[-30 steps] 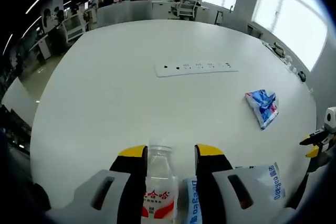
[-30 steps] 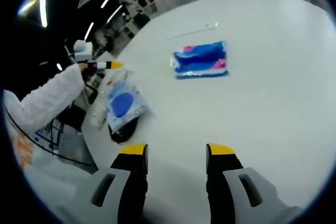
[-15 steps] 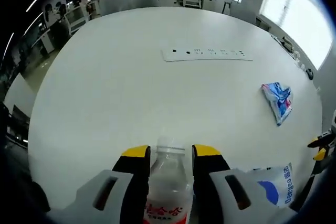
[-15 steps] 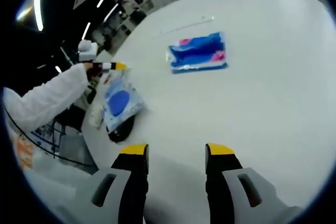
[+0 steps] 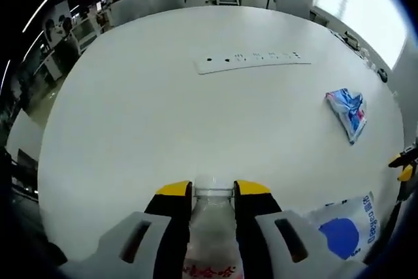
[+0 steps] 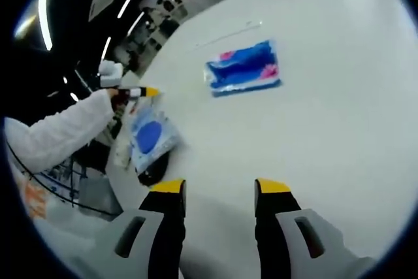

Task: Arrange the tabletop items into an orderly group along one side of the table until the central work area is clear of visible clutter.

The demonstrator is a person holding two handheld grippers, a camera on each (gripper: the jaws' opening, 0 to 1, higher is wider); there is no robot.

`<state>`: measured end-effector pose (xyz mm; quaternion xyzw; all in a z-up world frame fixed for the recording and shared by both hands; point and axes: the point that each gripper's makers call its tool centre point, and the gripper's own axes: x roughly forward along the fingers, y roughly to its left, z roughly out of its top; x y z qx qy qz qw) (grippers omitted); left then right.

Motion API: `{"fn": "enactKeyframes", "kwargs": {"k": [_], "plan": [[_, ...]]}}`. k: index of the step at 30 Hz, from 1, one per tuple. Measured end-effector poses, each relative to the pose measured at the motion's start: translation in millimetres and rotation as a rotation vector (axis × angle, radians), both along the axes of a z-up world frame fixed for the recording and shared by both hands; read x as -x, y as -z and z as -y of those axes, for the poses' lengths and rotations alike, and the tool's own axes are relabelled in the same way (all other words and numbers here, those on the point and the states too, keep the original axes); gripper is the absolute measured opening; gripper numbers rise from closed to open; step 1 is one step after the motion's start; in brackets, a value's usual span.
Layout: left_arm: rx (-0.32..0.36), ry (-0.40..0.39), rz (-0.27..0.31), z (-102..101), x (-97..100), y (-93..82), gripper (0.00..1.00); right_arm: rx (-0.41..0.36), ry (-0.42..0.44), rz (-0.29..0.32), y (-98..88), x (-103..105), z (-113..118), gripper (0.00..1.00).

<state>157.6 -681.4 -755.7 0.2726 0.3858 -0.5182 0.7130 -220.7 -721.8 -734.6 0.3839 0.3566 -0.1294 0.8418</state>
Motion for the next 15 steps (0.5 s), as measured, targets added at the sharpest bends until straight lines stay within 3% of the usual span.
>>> {"fn": "enactKeyframes", "kwargs": {"k": [6,10,15], "plan": [[0.090,-0.029,0.047,2,-6.3,-28.0,0.20,0.010,0.017,0.011,-3.7,7,2,0.40],[0.134,-0.040,0.043,-1,-9.1,-47.8,0.20,0.028,0.013,0.002,-2.7,11,3,0.40],[0.190,-0.066,0.062,-16,-10.3,-76.3,0.19,0.038,0.014,0.025,-8.0,7,2,0.40]]}}
